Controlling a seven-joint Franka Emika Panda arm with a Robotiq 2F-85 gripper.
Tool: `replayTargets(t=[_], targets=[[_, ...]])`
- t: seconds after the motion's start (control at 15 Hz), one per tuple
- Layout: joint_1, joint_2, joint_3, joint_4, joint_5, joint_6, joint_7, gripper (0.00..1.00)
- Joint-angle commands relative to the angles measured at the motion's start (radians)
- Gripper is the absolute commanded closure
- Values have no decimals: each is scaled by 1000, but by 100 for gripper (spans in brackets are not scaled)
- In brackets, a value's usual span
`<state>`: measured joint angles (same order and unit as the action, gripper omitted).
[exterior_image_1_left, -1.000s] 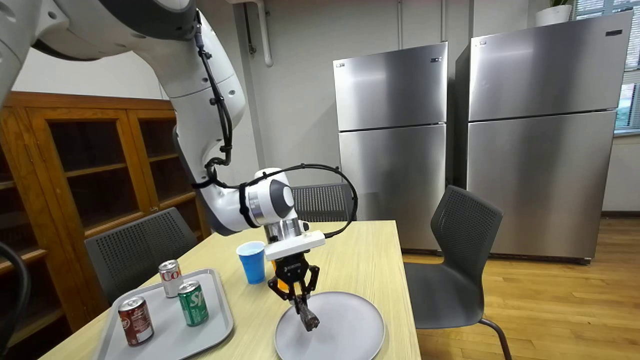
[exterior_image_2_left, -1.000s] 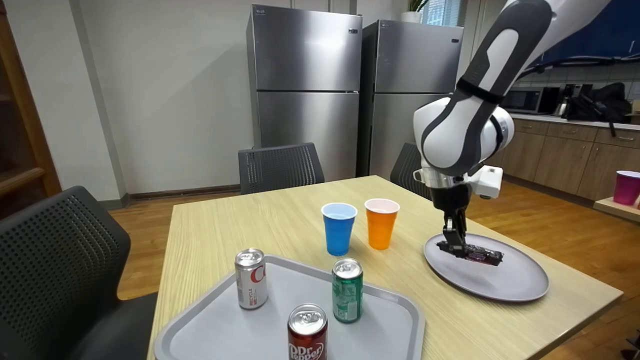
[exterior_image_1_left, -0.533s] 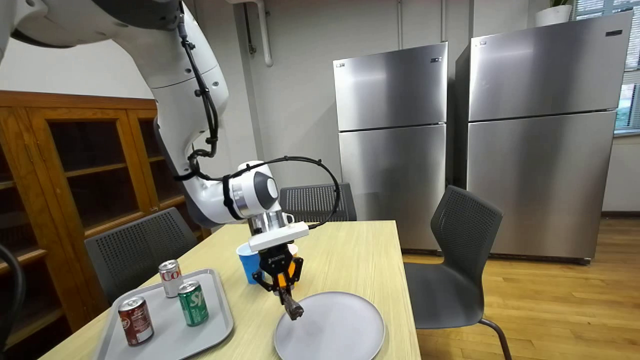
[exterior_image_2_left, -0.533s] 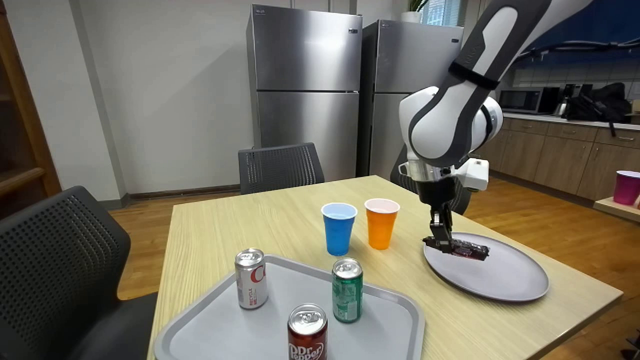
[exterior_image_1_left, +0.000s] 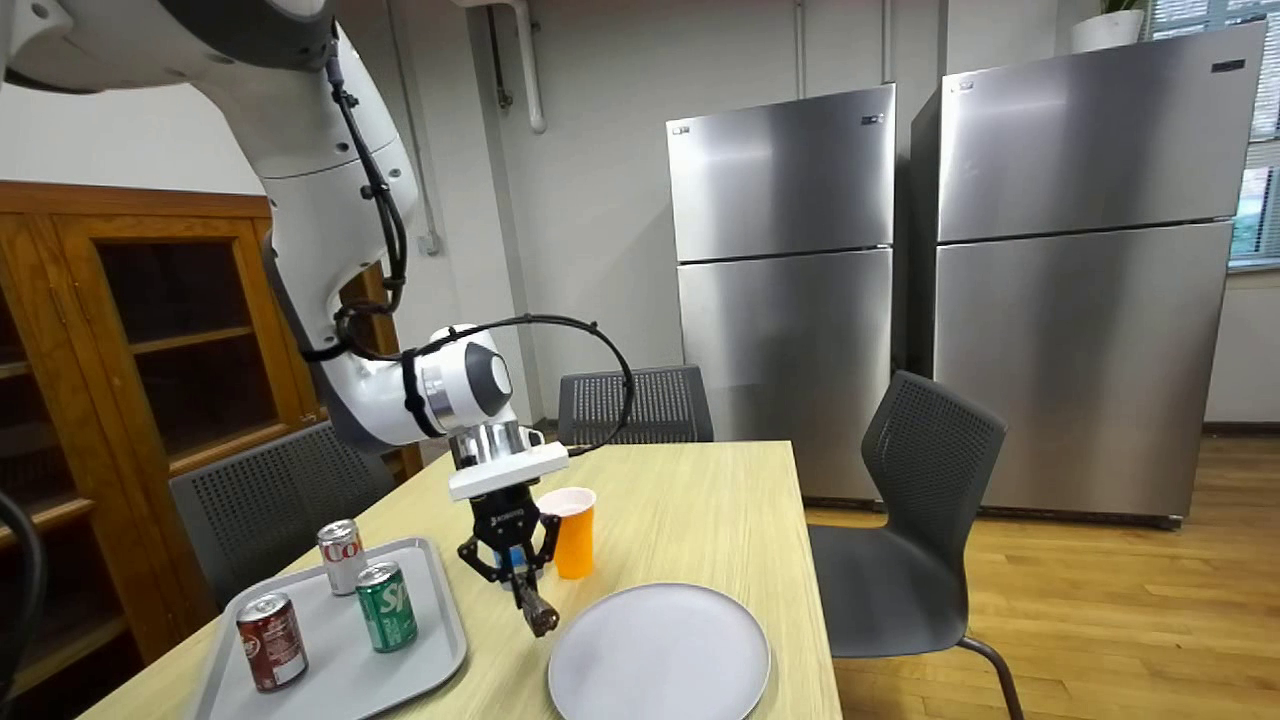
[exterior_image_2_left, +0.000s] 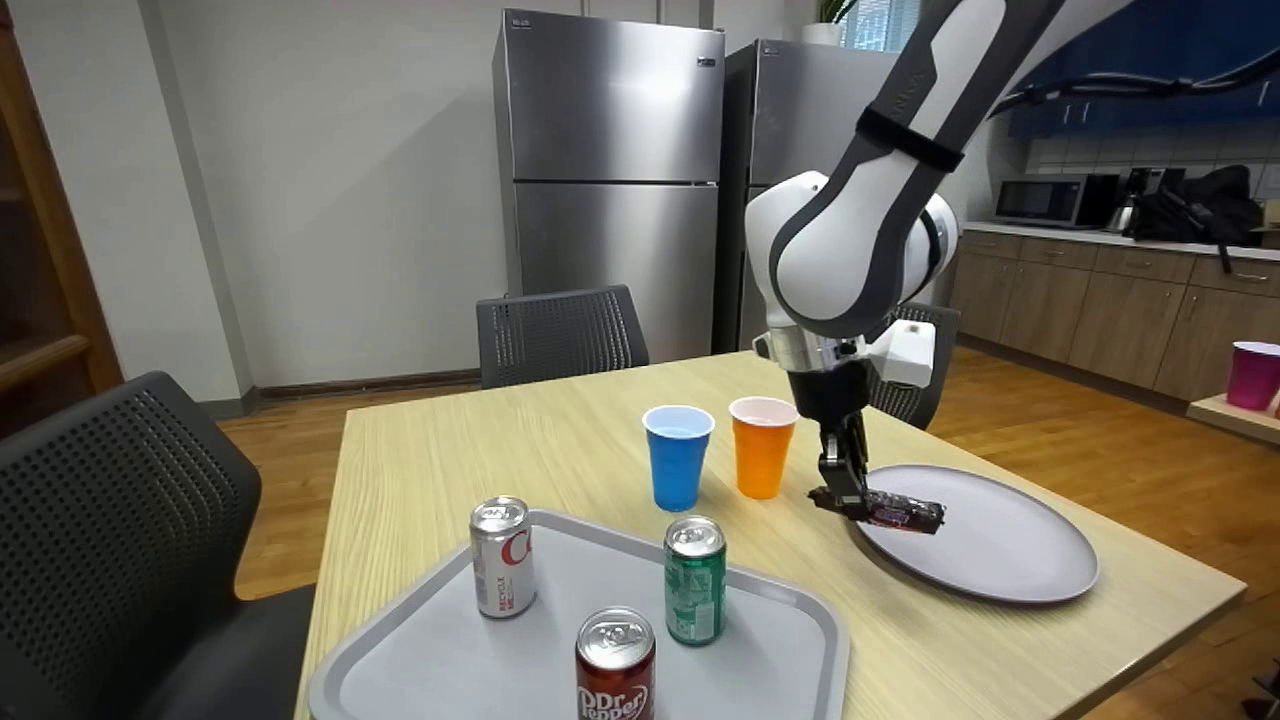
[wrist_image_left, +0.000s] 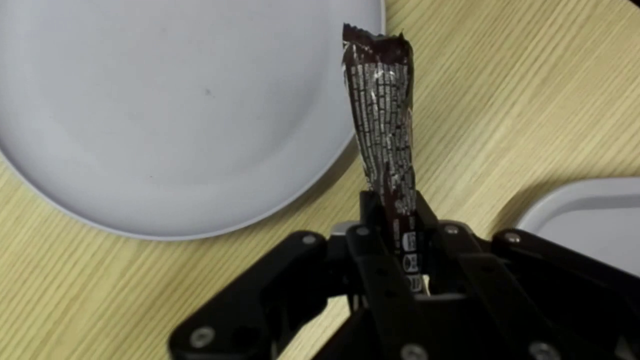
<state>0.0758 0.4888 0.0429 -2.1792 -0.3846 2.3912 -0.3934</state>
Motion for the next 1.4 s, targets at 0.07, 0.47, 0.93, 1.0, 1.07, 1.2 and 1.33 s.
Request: replayTargets(t=[0.07, 0.47, 0.93, 1.0, 1.07, 1.2, 1.33], targets=[[40, -8, 20, 22, 21, -80, 92, 95], [69, 35, 16, 78, 33, -135, 194, 95], [67, 104, 17, 144, 52, -149, 234, 95], [68, 114, 16, 152, 57, -150, 237, 95], [66, 123, 17, 161, 63, -152, 236, 95], [70, 140, 14, 172, 63, -153, 239, 95], [70, 154, 14, 182, 63, -155, 239, 95]])
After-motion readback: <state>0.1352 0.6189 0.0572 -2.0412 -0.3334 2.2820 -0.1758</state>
